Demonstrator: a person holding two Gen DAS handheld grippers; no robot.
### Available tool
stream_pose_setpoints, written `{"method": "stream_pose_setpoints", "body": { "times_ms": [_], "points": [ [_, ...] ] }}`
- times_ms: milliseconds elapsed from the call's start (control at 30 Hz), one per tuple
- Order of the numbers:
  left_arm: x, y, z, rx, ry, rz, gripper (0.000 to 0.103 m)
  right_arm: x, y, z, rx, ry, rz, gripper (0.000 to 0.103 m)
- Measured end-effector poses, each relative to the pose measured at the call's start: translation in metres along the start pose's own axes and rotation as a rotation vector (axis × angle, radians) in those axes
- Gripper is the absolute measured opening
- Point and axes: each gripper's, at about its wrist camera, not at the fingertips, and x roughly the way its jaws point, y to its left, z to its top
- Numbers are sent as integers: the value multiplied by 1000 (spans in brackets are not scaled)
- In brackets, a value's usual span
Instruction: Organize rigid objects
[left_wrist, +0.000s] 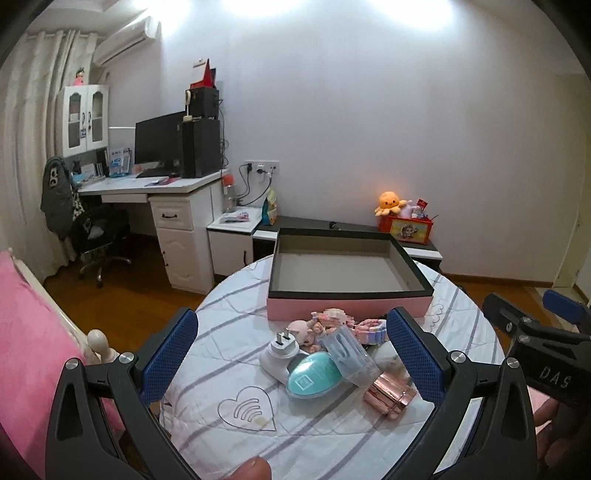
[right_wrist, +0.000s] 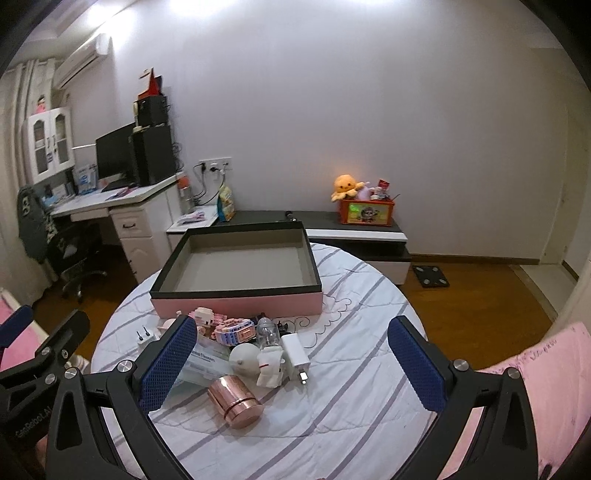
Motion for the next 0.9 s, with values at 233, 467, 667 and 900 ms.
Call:
{"method": "stream_pose_setpoints", "body": {
  "times_ms": [233,467,667,900],
  "points": [
    [-6,1,0,9,-1,36,103,6,-5,3,15,14,15,103],
    [-9,13,7,63,-18,-5,103,-8,9,-4,56,-20,-25,103],
    [-13,19,7,55,-28,-59,103,-26,17,-3,44,-46,-77,103],
    [-19,22,4,46,-37,-61,103,-39,25,1,26,-68,-82,103]
  ]
}}
